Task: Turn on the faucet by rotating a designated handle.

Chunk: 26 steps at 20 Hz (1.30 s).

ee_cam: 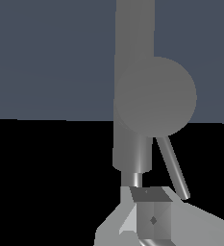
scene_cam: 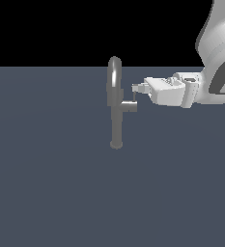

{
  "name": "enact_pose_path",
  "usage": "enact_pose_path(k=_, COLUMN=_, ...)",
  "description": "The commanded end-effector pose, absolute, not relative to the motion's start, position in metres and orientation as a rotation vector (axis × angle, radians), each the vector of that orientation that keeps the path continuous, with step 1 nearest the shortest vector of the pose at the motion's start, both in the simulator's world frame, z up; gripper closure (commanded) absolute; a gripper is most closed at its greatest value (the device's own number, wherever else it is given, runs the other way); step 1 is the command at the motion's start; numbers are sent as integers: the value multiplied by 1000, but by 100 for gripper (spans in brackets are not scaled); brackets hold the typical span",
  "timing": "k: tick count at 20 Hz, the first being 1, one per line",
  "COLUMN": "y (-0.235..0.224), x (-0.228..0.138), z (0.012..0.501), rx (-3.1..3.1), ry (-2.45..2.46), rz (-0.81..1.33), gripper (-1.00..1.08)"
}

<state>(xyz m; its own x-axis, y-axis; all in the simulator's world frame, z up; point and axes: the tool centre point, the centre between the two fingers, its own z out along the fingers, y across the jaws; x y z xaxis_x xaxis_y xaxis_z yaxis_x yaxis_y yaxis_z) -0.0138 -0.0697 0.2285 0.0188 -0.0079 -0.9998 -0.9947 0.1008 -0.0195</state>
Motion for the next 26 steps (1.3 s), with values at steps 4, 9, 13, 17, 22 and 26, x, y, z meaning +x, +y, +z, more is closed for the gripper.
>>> enact_pose_path(k=4, y=-69, x=-24, z=226, rx=-1148, ry=1245, rz=1122, gripper=108)
enact_pose_path(k=9, y=-67, x=-44, z=216, rx=-1144, ry=1248, rz=1132, gripper=108)
enact_pose_path(k=13, y=-67, x=-43, z=221, rx=-1154, ry=1236, rz=1116, gripper=108)
enact_pose_path(k=17, y=-66, x=-59, z=200, rx=-1146, ry=1244, rz=1129, gripper=108)
enact_pose_path(k=22, y=-66, x=-56, z=208, rx=-1165, ry=1219, rz=1105, gripper=108)
enact_pose_path(k=26, y=-65, x=-64, z=179, rx=-1151, ry=1237, rz=1124, gripper=108)
